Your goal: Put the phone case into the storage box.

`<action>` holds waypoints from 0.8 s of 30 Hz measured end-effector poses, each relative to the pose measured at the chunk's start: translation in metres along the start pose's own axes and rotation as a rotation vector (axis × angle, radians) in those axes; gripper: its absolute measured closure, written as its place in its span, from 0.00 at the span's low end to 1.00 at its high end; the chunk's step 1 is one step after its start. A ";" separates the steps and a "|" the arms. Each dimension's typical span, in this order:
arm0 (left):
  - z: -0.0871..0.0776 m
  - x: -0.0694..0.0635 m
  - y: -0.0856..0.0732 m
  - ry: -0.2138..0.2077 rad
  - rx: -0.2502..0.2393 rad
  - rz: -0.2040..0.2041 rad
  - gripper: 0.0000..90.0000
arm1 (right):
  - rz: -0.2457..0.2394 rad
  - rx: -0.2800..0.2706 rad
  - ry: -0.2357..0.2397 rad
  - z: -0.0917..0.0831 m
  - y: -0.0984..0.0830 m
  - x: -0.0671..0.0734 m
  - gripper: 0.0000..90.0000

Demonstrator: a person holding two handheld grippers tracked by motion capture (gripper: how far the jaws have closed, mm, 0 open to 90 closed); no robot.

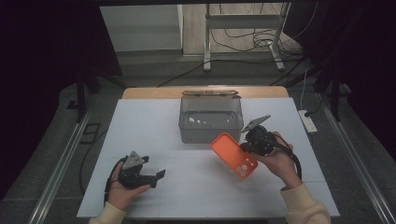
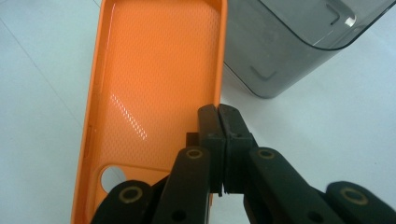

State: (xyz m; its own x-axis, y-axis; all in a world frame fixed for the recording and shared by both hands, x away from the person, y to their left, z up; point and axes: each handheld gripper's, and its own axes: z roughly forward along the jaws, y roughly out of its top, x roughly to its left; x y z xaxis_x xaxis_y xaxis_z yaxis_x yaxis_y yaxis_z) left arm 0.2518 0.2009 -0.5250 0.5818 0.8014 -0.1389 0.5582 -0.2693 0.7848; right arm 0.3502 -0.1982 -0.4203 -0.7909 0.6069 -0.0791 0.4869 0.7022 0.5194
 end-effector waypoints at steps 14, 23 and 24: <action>-0.002 0.000 0.002 0.000 -0.007 -0.002 0.13 | -0.007 -0.014 -0.001 -0.006 0.001 0.003 0.99; -0.004 -0.001 0.004 -0.007 -0.010 -0.008 0.13 | -0.006 -0.003 0.001 -0.001 0.001 0.004 0.99; -0.004 -0.001 0.004 -0.010 -0.011 -0.009 0.13 | -0.009 -0.002 0.002 -0.001 0.001 0.005 0.99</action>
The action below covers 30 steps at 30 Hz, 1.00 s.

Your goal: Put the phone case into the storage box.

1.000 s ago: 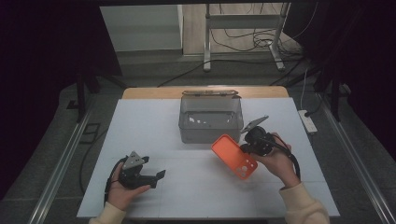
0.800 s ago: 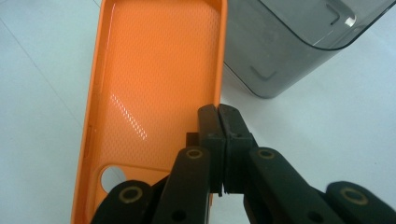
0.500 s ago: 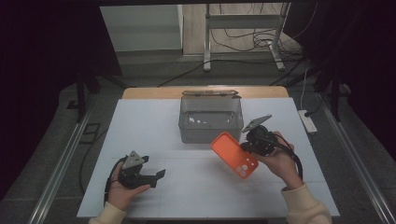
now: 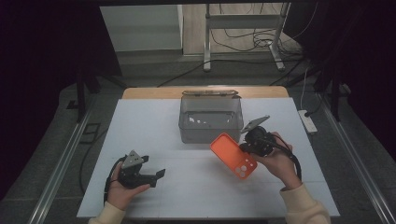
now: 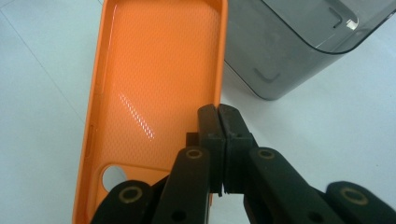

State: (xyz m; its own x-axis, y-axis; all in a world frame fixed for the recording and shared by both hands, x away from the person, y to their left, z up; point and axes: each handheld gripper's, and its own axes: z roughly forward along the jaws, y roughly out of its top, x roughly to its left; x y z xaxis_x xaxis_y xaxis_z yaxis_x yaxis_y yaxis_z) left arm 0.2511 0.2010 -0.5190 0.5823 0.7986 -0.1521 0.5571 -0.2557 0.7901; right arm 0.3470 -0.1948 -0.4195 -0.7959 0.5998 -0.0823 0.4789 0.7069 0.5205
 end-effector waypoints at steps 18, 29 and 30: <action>-0.001 -0.005 0.006 -0.028 0.005 -0.004 0.14 | -0.033 0.015 0.020 0.010 0.006 0.014 0.99; 0.001 -0.011 0.016 -0.057 0.009 -0.005 0.14 | -0.084 0.024 0.034 0.015 0.012 0.031 0.99; 0.002 -0.012 0.017 -0.061 0.010 -0.006 0.14 | -0.084 0.024 0.034 0.015 0.012 0.031 0.99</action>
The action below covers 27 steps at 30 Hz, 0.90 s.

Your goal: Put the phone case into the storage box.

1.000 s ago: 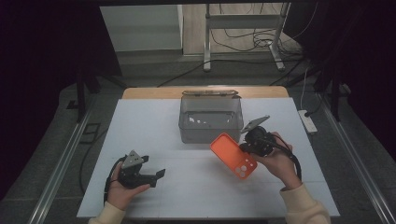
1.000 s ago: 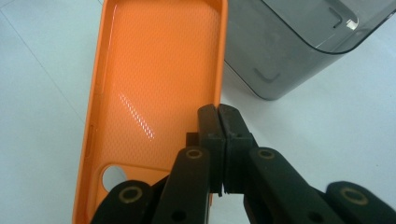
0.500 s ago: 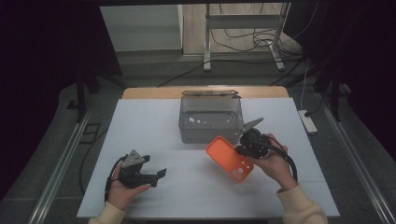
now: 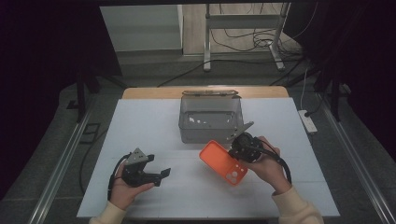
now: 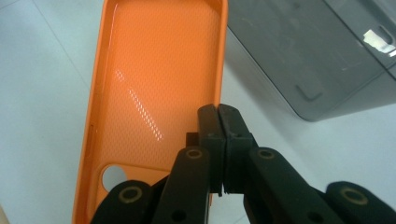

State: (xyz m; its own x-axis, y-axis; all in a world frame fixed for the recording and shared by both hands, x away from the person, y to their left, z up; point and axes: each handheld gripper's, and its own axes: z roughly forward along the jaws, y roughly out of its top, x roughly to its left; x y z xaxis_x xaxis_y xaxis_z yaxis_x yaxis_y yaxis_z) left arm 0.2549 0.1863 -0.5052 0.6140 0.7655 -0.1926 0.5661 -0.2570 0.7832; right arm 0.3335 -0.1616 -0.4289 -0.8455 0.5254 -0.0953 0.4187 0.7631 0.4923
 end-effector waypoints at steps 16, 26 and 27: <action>0.002 -0.006 0.014 -0.031 0.006 0.002 0.13 | -0.010 -0.001 0.003 0.002 0.002 0.004 0.99; 0.007 -0.008 0.024 -0.057 0.023 -0.009 0.14 | -0.011 0.000 0.004 0.003 0.002 0.004 0.99; 0.008 -0.009 0.026 -0.057 0.030 -0.009 0.14 | -0.011 0.000 0.003 0.003 0.002 0.004 0.99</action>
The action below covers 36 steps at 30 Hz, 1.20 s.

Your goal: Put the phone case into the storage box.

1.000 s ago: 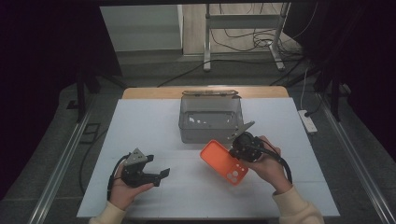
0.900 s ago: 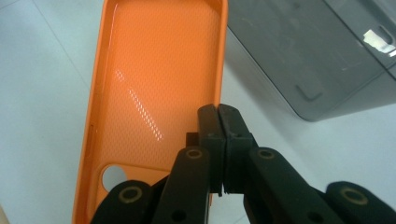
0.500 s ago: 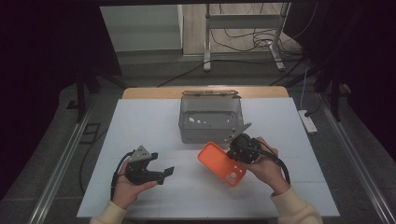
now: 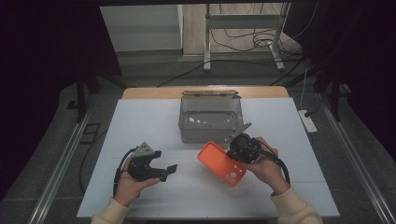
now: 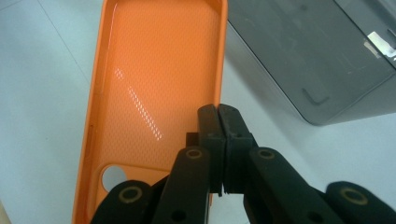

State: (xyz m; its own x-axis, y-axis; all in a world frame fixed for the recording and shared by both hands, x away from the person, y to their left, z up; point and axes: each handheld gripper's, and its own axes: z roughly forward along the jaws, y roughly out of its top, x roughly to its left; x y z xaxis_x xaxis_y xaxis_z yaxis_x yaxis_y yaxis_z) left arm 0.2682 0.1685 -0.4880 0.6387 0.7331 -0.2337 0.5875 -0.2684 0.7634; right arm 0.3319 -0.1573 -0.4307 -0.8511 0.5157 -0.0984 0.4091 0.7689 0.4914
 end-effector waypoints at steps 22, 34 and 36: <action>0.014 -0.015 0.030 -0.065 -0.001 0.010 0.15 | -0.009 -0.006 0.001 -0.001 0.002 0.003 0.99; 0.026 -0.020 0.042 -0.082 0.021 0.013 0.15 | -0.022 -0.006 0.004 0.000 0.002 0.004 0.99; 0.028 -0.022 0.044 -0.087 0.024 0.013 0.15 | -0.021 -0.010 0.002 0.000 0.002 0.004 0.99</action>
State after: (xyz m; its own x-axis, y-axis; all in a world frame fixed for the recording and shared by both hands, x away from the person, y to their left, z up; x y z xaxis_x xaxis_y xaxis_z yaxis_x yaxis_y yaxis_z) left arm 0.2942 0.1228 -0.4659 0.6862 0.6730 -0.2761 0.5901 -0.2930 0.7523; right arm 0.3293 -0.1543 -0.4300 -0.8602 0.4987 -0.1069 0.3878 0.7757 0.4980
